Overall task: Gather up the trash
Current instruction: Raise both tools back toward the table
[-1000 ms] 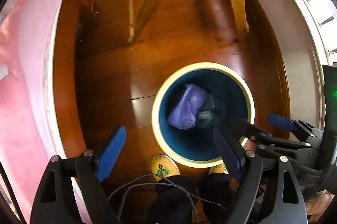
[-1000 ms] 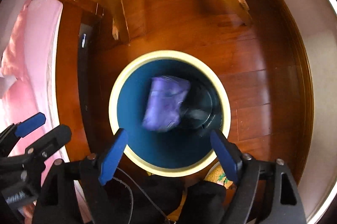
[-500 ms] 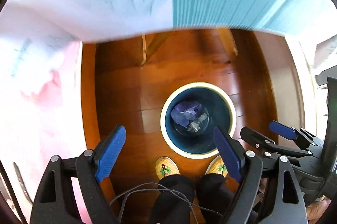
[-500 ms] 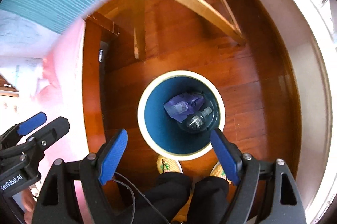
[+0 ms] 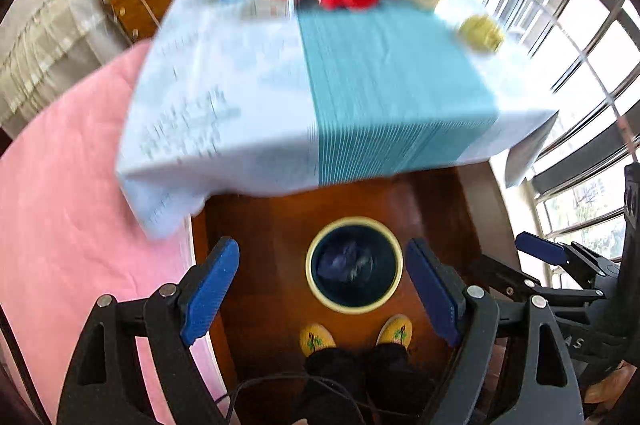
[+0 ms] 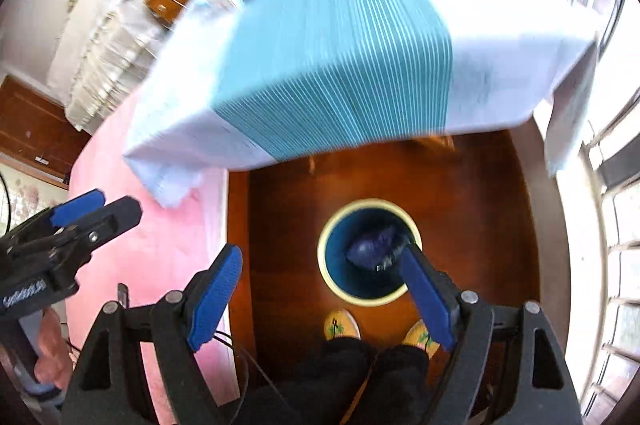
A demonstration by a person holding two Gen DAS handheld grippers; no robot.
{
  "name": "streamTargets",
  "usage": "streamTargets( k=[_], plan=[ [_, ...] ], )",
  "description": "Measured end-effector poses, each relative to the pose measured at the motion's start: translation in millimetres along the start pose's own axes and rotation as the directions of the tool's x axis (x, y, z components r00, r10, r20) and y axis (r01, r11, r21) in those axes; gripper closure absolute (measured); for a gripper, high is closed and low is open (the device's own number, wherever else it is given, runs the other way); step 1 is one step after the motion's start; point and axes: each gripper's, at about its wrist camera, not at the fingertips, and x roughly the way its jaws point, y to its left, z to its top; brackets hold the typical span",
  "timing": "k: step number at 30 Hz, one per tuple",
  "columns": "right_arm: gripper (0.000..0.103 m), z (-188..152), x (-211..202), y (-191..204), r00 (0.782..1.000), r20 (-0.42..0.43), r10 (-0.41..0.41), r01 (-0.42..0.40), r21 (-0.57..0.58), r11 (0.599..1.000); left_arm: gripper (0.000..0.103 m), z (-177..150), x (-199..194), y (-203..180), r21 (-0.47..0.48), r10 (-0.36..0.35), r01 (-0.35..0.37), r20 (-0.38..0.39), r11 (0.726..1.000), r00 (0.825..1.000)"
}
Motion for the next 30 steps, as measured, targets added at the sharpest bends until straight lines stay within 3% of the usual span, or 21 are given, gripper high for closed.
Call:
streamTargets(
  k=[4,10,18,24,30],
  plan=[
    [0.021,10.5,-41.1,17.5,0.995,0.099,0.008,-0.002,-0.06,0.998,0.019,17.5,-35.8,0.8,0.01,-0.013,0.012,0.08,1.0,0.997],
    [0.021,28.3,-84.5,46.6,0.971,0.239,-0.004,0.041,-0.15,0.988,0.02,39.6,-73.0,4.5,0.005,-0.057,0.057,0.166,0.998,0.984],
    [0.021,54.8,-122.5,77.1,0.935,0.354,-0.006,0.086,-0.209,0.974,0.021,64.2,-125.2,10.4,0.085,-0.148,0.127,0.322,0.988,0.935],
    [0.021,76.9,-140.6,93.5,0.907,0.422,-0.014,0.107,-0.196,0.975,0.021,92.7,-144.4,17.5,0.117,-0.18,0.146,0.38,0.982,0.907],
    [0.021,99.3,-147.0,97.9,0.879,0.47,-0.073,0.163,-0.153,0.975,0.021,121.3,-149.5,21.5,0.132,-0.202,0.161,0.413,0.978,0.888]
  ],
)
